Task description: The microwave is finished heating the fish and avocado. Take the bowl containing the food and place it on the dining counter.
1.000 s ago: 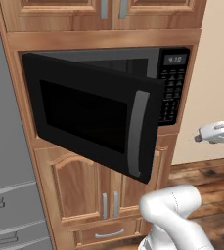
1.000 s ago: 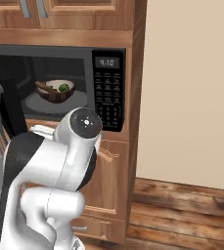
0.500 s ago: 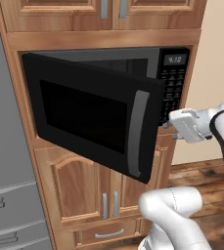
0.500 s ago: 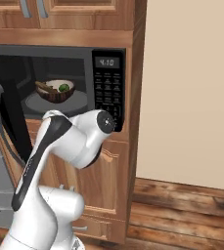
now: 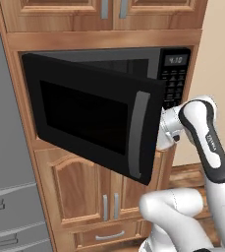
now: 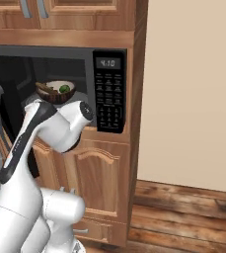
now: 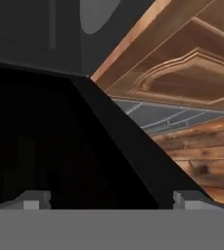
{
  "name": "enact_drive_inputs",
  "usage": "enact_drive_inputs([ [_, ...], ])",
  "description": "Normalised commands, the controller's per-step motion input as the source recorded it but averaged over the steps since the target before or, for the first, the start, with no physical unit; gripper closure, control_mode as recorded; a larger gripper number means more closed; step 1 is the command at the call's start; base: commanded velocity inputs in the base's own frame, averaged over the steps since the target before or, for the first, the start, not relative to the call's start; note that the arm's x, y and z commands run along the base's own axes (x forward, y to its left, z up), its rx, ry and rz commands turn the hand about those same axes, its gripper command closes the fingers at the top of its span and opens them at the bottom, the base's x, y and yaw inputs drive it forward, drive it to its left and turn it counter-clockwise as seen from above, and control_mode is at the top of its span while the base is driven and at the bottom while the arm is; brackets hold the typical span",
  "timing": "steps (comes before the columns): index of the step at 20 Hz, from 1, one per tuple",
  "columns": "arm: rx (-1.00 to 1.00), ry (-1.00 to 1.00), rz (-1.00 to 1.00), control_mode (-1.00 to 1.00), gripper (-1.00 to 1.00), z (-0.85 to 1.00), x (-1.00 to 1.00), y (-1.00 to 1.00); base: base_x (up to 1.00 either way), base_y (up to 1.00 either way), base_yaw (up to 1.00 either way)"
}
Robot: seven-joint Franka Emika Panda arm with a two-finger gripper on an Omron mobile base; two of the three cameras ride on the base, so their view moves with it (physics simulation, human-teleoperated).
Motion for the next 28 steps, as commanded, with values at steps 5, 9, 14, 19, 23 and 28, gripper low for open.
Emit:
enact_drive_inputs([
  [5,0.21,0.08,0.3,-1.0,-1.0,-0.01,-0.81,0.72,0.0,0.0,0.0],
  [9,0.22,0.0,0.29,-1.0,-1.0,-0.19,-0.77,1.0,0.0,0.0,0.0],
  [14,0.21,0.0,0.08,-1.0,-1.0,-0.18,-0.19,1.0,0.0,0.0,0.0],
  [19,0.17,0.0,-0.11,-1.0,-1.0,0.0,0.01,1.0,0.0,0.0,0.0],
  [23,0.02,0.03,-0.13,-1.0,-1.0,0.0,0.14,0.9,0.0,0.0,0.0],
  [28,0.0,0.0,0.0,-1.0,-1.0,0.0,0.01,-0.17,0.0,0.0,0.0],
])
